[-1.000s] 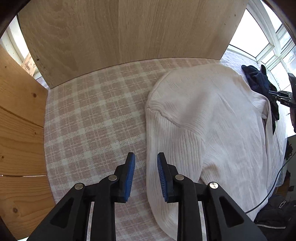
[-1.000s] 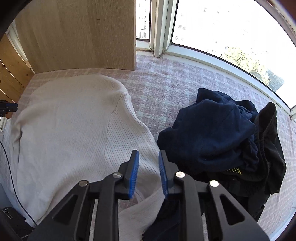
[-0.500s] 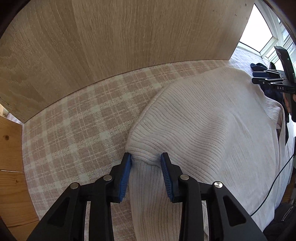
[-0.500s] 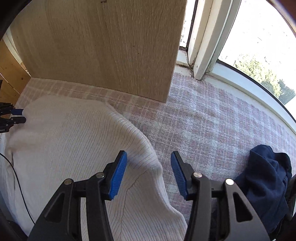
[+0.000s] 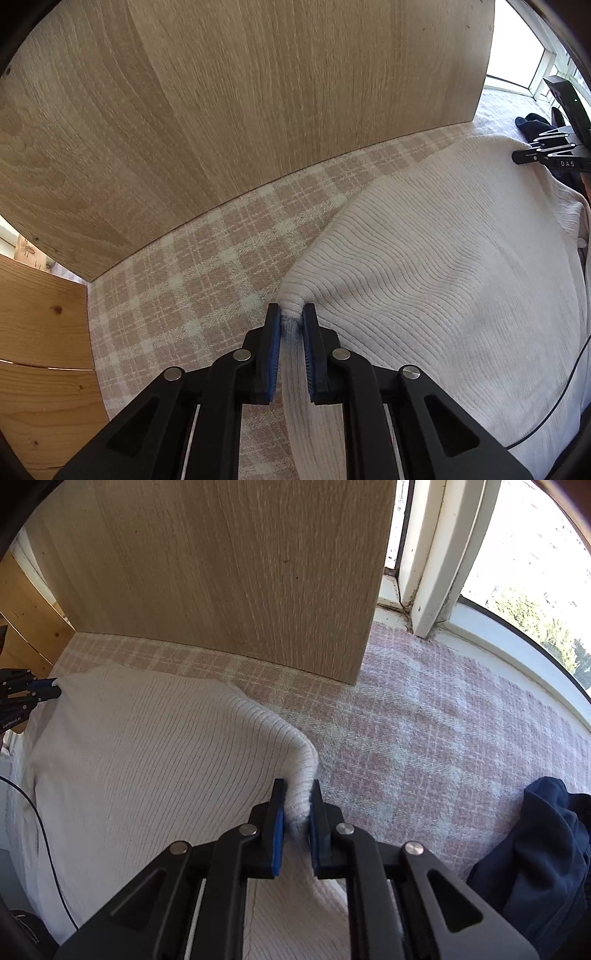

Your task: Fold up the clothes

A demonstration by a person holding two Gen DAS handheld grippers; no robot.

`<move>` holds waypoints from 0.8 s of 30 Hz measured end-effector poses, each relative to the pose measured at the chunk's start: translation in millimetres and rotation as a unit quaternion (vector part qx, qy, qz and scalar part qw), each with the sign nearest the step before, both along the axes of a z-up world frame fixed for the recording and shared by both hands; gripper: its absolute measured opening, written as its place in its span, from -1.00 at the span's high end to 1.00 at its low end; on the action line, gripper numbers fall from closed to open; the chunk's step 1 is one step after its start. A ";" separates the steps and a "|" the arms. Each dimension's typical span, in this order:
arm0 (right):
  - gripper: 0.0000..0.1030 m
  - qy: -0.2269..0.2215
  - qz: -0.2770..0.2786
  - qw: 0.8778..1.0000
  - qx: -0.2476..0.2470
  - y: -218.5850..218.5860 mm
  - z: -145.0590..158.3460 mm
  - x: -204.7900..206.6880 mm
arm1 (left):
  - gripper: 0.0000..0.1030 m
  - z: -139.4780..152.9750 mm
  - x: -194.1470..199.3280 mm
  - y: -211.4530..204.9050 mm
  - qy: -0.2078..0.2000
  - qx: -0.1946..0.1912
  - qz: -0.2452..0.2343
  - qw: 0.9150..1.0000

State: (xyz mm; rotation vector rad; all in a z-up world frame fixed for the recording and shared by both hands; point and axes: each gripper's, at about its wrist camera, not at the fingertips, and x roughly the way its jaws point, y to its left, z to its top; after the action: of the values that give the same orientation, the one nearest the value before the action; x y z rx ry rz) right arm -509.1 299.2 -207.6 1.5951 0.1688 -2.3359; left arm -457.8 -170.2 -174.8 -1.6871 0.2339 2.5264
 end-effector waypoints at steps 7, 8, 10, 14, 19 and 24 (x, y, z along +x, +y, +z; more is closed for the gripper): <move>0.71 -0.015 -0.009 0.999 0.045 -1.5 -15.1 -5.7 | 0.42 -14.7 -11.4 -17.7 -0.024 -0.023 0.015 0.999; 0.65 -0.005 -0.010 0.999 0.048 -1.5 -7.9 -0.6 | 0.35 -10.5 -8.3 -21.5 -0.023 -0.020 0.018 0.999; 0.62 0.025 -0.007 0.998 0.051 0.1 14.9 12.0 | 0.28 6.2 3.8 -29.3 -0.006 -0.031 0.023 0.999; 0.53 0.070 -0.024 0.997 0.034 15.0 67.5 32.1 | 0.24 44.2 41.2 -46.7 0.006 -0.032 0.033 0.999; 0.31 0.064 -0.008 0.998 0.000 14.4 92.5 97.3 | 0.09 59.5 114.2 -19.4 -0.017 0.056 0.024 0.998; 0.21 0.024 -0.022 0.999 -0.026 12.3 67.8 194.9 | 0.06 23.3 197.0 25.9 -0.072 0.129 0.024 0.989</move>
State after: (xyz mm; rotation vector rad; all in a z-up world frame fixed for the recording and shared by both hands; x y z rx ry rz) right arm -314.2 311.4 -139.7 1.5339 0.0826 -2.3926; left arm -260.8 -144.3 -151.5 -1.7759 -0.1419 2.3300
